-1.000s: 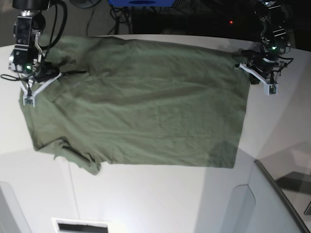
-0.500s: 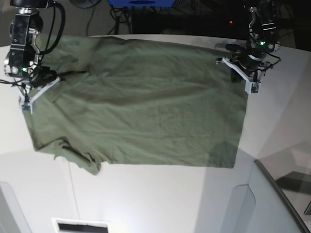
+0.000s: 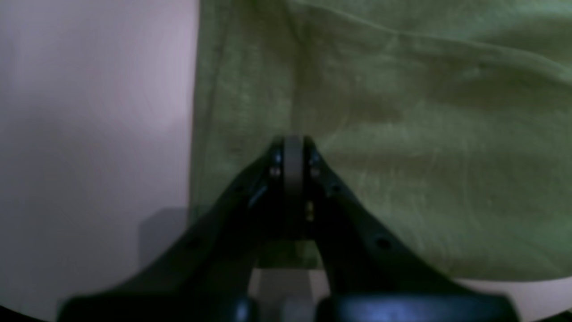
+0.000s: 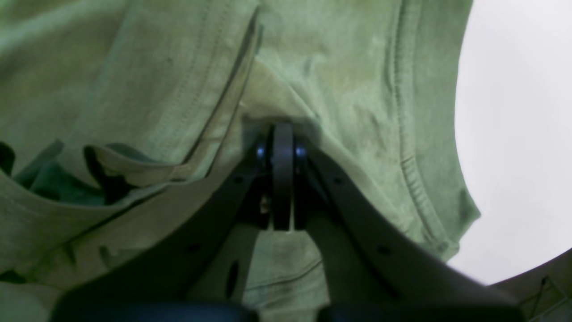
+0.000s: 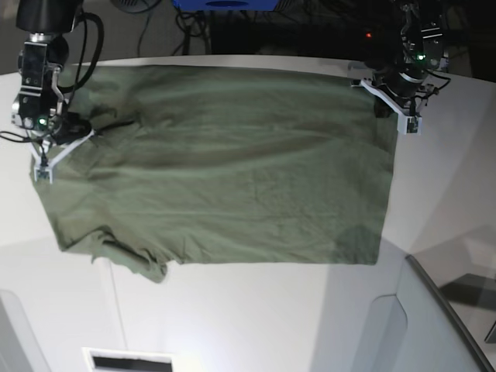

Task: Layout the t-shirt on the table in an organized manner, then fold the t-shirt properly
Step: 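Hold the folded edge corners with both grippers and straighten the shirt, then move the right gripper to the hem corner and grasp it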

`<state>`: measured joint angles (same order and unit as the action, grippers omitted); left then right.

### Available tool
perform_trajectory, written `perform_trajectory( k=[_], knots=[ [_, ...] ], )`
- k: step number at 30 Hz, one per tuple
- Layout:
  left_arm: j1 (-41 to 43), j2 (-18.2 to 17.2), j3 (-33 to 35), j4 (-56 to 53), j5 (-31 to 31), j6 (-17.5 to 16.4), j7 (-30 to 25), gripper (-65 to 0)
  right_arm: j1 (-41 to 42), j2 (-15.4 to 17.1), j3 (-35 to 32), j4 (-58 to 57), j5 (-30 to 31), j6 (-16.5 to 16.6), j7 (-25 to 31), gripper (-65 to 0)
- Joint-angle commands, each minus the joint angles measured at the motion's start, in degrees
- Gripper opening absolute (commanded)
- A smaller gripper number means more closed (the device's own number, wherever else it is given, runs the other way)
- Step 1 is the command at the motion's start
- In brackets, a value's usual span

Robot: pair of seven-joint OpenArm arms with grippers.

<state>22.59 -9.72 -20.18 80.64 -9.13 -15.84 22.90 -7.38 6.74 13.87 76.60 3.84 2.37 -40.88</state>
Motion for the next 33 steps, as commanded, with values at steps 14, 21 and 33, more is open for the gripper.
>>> perform_trajectory(
  k=[14, 21, 33],
  knots=[
    [1.37, -0.44, -6.23, 6.17, 0.2, 0.32, 1.94, -65.0, -1.11, 0.42, -1.52, 8.81, -0.1, -0.22, -0.57, -64.7],
    [-1.89, -0.26, -5.97, 13.82, 0.2, 0.32, 4.84, -65.0, 8.65, 2.97, -1.52, 10.48, -0.1, 0.22, -0.83, -43.1],
    [-3.12, -0.35, -6.32, 13.64, 0.2, 0.32, 7.48, -65.0, 40.39, 10.97, -1.87, -44.38, 0.16, 14.38, 16.31, -33.0]
  ],
)
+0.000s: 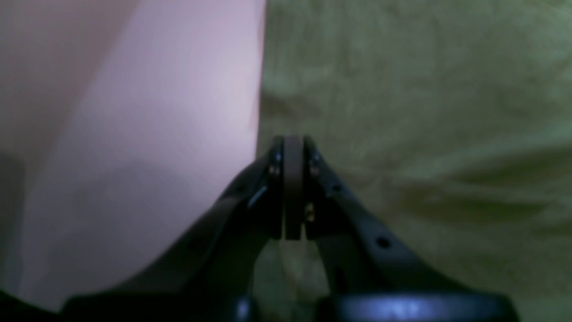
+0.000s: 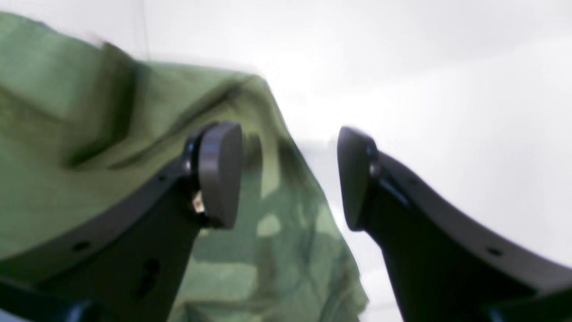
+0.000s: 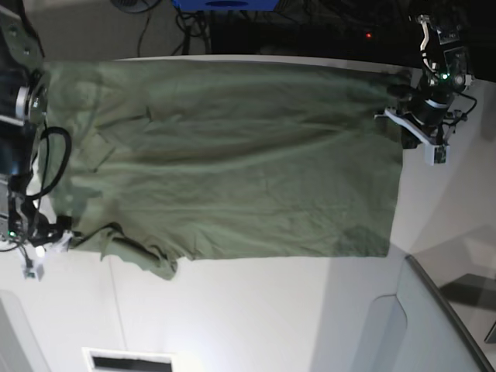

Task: Layout the t-shirt on the table in an organized manner, then fold the t-shirt properly
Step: 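Move the right gripper to the hem corner and grasp it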

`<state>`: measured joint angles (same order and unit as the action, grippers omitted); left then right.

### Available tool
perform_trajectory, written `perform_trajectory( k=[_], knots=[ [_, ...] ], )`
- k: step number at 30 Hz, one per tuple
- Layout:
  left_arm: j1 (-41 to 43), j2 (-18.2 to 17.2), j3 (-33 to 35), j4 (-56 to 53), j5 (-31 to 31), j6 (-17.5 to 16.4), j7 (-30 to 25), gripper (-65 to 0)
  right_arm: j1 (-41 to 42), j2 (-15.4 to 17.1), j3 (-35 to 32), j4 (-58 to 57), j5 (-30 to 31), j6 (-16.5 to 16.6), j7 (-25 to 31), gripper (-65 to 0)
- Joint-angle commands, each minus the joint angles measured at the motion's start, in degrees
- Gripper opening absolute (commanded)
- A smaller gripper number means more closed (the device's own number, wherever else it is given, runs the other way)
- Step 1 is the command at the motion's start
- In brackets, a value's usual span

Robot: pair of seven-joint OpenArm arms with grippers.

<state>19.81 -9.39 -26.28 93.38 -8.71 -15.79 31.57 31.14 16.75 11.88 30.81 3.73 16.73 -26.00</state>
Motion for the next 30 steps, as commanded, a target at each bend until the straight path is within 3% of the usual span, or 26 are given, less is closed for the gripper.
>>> perform_trajectory(
  k=[1, 8, 10, 14, 21, 25, 30],
  knots=[
    [-0.34, -0.68, -0.4, 0.64, -0.13, 0.28, -1.2, -65.0, 2.93, 1.14, 0.3, -1.58, 0.27, 0.1, 2.66, -33.0],
    [-0.96, -0.68, -4.18, -3.14, -0.21, 0.28, -1.2, -65.0, 0.82, 0.87, 0.12, -5.18, 0.27, 0.1, 8.2, -33.3],
    [-0.96, -0.68, -4.18, -3.14, -0.21, 0.28, -1.2, -65.0, 0.29, 0.79, 0.47, -5.18, 0.27, 0.1, 9.16, -39.5],
    [-0.96, -0.68, -4.18, -3.14, -0.21, 0.28, -1.2, -65.0, -0.23, 0.79, 0.56, -5.18, 0.27, 0.1, 9.25, -64.5],
    [-0.96, -0.68, -4.18, -3.14, -0.21, 0.28, -1.2, -65.0, -0.32, 0.79, 0.21, -1.66, 0.27, 0.28, 8.46, -65.0],
    [-0.96, -0.68, -4.18, -3.05, -0.21, 0.28, -1.2, -65.0, -1.73, 0.7, 0.56, 8.01, 0.27, 0.37, 0.02, -65.0],
    [-1.04, -0.68, -3.83, -3.05, -0.21, 0.28, -1.2, -65.0, -6.48, -1.76, 0.65, 25.76, 0.36, 0.28, -13.69, -65.0]
  ],
)
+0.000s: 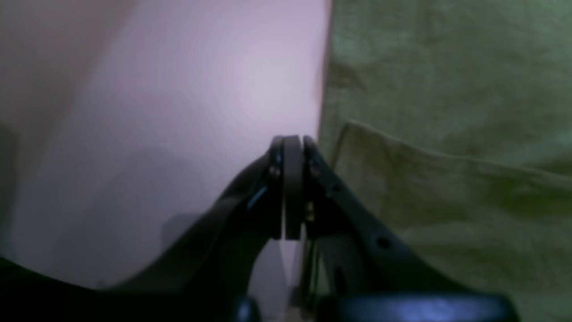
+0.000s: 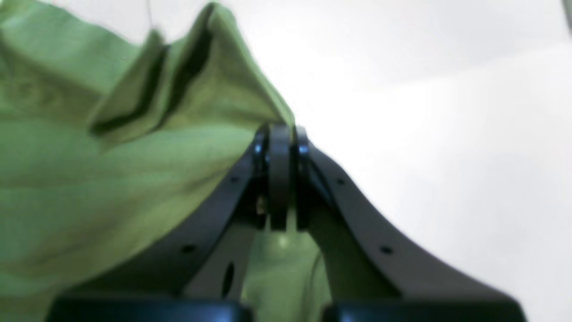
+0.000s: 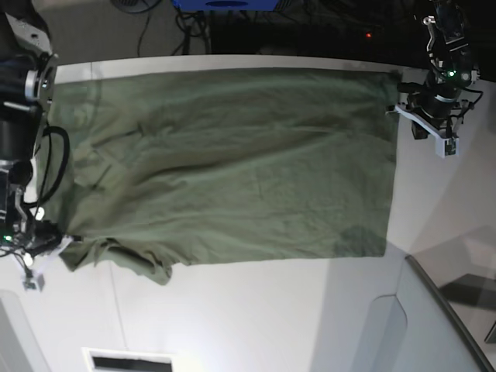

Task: Layout the t-shirt on the table in an organized manner, then fold the t-shirt properly
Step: 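Move the right gripper to the hem corner and grasp it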

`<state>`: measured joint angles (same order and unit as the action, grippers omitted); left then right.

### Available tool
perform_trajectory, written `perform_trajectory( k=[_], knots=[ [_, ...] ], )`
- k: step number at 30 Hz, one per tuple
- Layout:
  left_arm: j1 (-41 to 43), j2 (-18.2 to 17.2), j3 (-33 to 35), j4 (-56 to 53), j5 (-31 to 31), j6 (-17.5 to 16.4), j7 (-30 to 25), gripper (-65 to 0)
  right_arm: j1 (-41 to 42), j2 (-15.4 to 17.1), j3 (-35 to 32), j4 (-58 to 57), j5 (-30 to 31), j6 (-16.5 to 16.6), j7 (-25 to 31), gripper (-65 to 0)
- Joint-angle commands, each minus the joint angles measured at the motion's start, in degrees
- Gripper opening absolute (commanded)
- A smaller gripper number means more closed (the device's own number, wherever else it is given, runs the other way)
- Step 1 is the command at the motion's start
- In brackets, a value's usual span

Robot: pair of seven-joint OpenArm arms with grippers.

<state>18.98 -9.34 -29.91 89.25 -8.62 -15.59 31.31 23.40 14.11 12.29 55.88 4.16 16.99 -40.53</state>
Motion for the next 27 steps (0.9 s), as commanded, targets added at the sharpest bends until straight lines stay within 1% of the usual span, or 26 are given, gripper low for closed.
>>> perform_trajectory(
  k=[1, 3, 6, 9, 13, 15, 17, 20, 21, 24, 27],
  knots=[
    [-0.39, -0.72, -0.11, 1.08, -0.3, 0.08, -0.94, -65.0, 0.38, 0.18, 0.23, 3.51, -0.08, 0.02, -2.59, -65.0],
    [-1.36, -0.72, -0.02, 0.99, -0.12, 0.08, -0.94, -65.0, -1.46, -1.23, 0.32, 8.61, -0.08, 0.02, -8.04, -65.0],
    [-1.71, -0.63, 0.07, 0.99, -0.21, 0.08, -0.94, -65.0, -4.54, -3.08, 0.32, 13.53, -0.08, -0.07, -12.87, -65.0],
    [-1.8, -0.63, 0.07, 0.99, -0.12, 0.08, -0.94, -65.0, -6.83, -4.31, 1.29, 14.41, -0.08, -0.16, -14.54, -65.0],
    [-1.8, -0.72, 0.07, 0.99, 0.14, 0.08, -0.94, -65.0, -8.76, -6.15, 6.47, 14.23, -0.25, -0.16, -14.89, -64.4],
    [-1.8, -0.72, 0.07, 0.99, 0.14, 0.08, -0.94, -65.0, -8.94, -6.15, 7.44, 14.23, -0.34, -0.25, -15.25, -59.1],
    [-1.8, -0.81, 0.07, 0.99, 0.14, 0.08, -0.94, -65.0, -8.94, -6.15, 7.88, 14.58, -0.34, -0.25, -17.8, -48.2],
    [-1.8, -0.81, 0.07, 0.99, 0.23, 0.08, -0.94, -65.0, -9.02, -6.15, 7.88, 16.87, -0.34, -0.25, -19.64, -36.3],
    [-1.8, -0.81, 0.07, 0.99, 0.23, 0.08, -0.94, -65.0, -9.29, -6.15, 7.88, 18.19, -0.34, -0.25, -19.73, -34.8],
    [-1.8, -0.81, 0.07, 0.99, 0.23, 0.08, -0.94, -65.0, -8.85, -5.98, 7.79, 21.09, -0.34, -0.25, -19.99, -35.1],
    [-1.8, -0.81, -0.02, 0.99, 0.23, 0.08, -0.94, -65.0, -6.21, -5.8, 7.71, 19.77, -0.34, -0.25, -19.64, -35.0]
  ],
)
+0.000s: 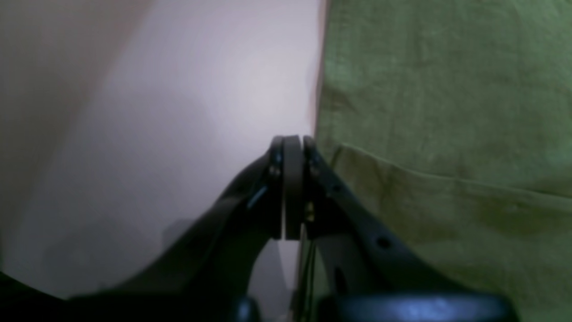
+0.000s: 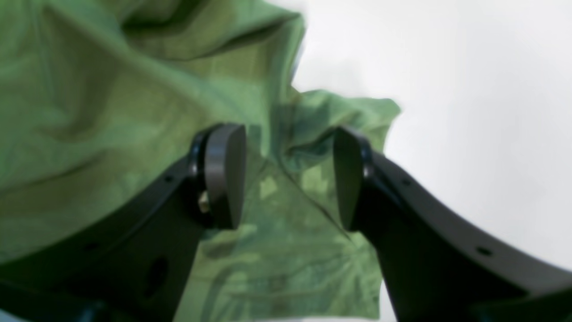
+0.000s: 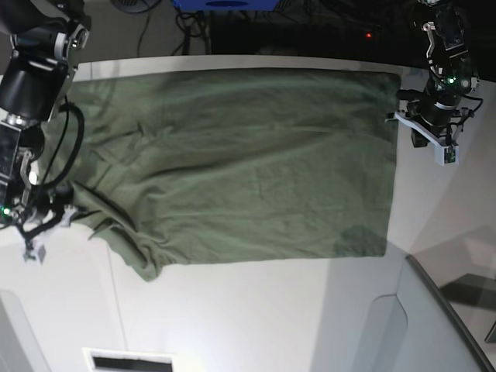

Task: Layout the t-shirt on the table in an organized manner, then fold the t-shirt properly
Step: 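Move the right gripper to the hem corner and grasp it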

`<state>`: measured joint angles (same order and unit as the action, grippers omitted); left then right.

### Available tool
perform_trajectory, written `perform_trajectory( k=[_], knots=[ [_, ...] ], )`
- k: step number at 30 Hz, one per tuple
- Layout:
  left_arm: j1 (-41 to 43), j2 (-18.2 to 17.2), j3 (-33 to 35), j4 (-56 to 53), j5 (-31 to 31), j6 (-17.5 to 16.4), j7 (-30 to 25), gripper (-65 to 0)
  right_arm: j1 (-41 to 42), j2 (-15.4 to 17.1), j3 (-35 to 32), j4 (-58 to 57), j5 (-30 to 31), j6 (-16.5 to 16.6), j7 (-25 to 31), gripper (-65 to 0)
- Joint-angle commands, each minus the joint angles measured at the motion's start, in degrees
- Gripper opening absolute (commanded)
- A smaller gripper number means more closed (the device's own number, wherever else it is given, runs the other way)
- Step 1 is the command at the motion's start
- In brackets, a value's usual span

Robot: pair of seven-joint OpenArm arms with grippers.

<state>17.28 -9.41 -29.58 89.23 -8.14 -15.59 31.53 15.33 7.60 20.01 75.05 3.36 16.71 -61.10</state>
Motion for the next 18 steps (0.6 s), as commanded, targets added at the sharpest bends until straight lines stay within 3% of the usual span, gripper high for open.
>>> perform_trajectory(
  k=[1, 11, 18],
  knots=[
    [-0.09, -0.74, -0.35, 1.01, -0.25, 0.08, -1.16, -65.0, 2.91, 0.8, -0.01, -0.63, 0.47, 0.13, 1.01, -35.0],
    [-0.09, -0.74, -0.61, 1.01, -0.61, 0.08, -1.16, -65.0, 13.99, 3.61, -0.36, -24.36, 0.47, 0.13, 7.25, -35.1],
    [-0.09, -0.74, -0.79, 0.92, -0.52, 0.08, -1.16, -65.0, 14.87, 4.05, -0.36, -30.78, 0.47, 0.04, 12.09, -35.3]
  ],
)
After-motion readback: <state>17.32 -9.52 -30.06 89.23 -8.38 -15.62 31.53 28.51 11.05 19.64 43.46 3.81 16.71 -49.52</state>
